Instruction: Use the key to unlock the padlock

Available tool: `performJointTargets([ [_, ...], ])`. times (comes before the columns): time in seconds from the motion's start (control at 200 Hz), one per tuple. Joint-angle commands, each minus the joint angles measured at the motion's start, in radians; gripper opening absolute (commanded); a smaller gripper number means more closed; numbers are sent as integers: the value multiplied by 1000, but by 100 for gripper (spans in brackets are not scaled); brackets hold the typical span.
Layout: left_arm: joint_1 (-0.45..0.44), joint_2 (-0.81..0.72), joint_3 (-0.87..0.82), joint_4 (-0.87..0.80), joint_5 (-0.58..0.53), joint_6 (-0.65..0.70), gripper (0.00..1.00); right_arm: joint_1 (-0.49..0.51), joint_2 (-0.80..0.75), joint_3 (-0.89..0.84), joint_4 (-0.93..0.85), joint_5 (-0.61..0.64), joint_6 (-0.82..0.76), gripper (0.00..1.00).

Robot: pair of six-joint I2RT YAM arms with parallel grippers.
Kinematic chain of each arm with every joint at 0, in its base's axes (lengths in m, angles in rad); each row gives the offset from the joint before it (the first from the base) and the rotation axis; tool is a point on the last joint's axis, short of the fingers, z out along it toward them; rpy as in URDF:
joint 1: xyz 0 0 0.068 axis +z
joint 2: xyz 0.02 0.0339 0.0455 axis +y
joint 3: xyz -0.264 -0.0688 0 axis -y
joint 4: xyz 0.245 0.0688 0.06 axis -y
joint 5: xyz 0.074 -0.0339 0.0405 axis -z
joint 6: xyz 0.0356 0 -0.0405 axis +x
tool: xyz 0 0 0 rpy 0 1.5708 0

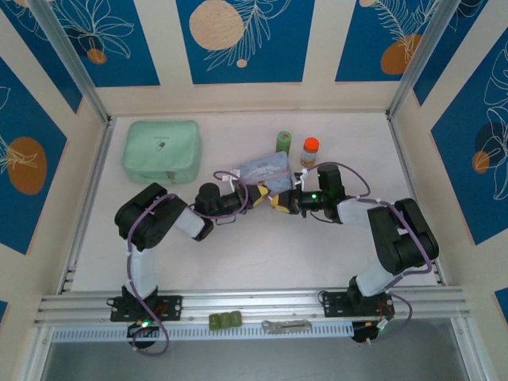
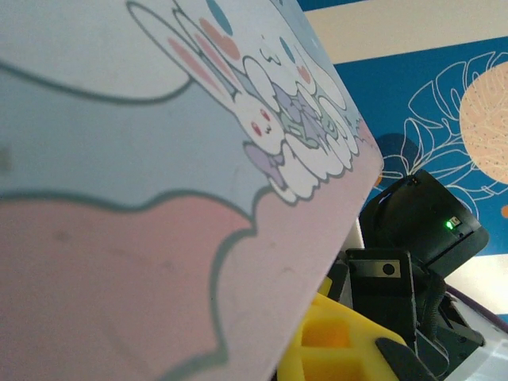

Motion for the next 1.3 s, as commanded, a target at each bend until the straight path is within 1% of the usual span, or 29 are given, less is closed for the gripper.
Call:
performJointTargets([
  [0.0, -77, -25, -3, 58, 206, -2, 0, -1, 26, 74, 87, 94, 70, 0],
  [0.12, -92, -20, 1, 58, 203, -3, 0, 15, 38, 61, 166, 139, 157, 0],
  [0.175, -97, -14, 7, 58, 207, -3, 0, 32, 35, 65, 182, 159, 172, 0],
  [0.27, -102, -10, 14, 58, 211, -5, 0, 51, 22, 90, 125, 214, 132, 0],
  [0.36, -104, -13, 14, 58, 215, -4, 0, 56, 31, 129, 76, 227, 83, 0],
  [0.455, -108, -15, 13, 58, 224, -2, 0, 56, 59, 172, 71, 181, -8, 0],
  [0.49, -108, -15, 12, 58, 227, -4, 0, 53, 71, 195, 57, 132, -73, 0],
  [0.58, -107, -19, 9, 58, 239, -2, 0, 50, 90, 251, -39, 34, -255, 0],
  [0.695, -108, -22, 7, 58, 251, -6, 0, 48, 102, 314, -180, -30, -427, 0],
  [0.845, -106, -19, 22, 59, 279, -16, 0, 33, 131, 366, -289, -75, -541, 0],
  [0.97, -103, -19, 38, 58, 313, -27, 0, 6, 180, 417, -345, -128, -588, 0],
  [1.01, -102, -19, 43, 58, 319, -30, 0, 3, 193, 436, -367, -116, -595, 0],
  [1.06, -103, -20, 48, 59, 325, -31, 0, 4, 204, 449, -354, -114, -583, 0],
  [1.17, -104, -23, 58, 58, 328, -31, 0, 17, 233, 458, -296, -99, -492, 0],
  [1.295, -108, -24, 57, 57, 324, -30, 0, 36, 243, 450, -234, -51, -390, 0],
])
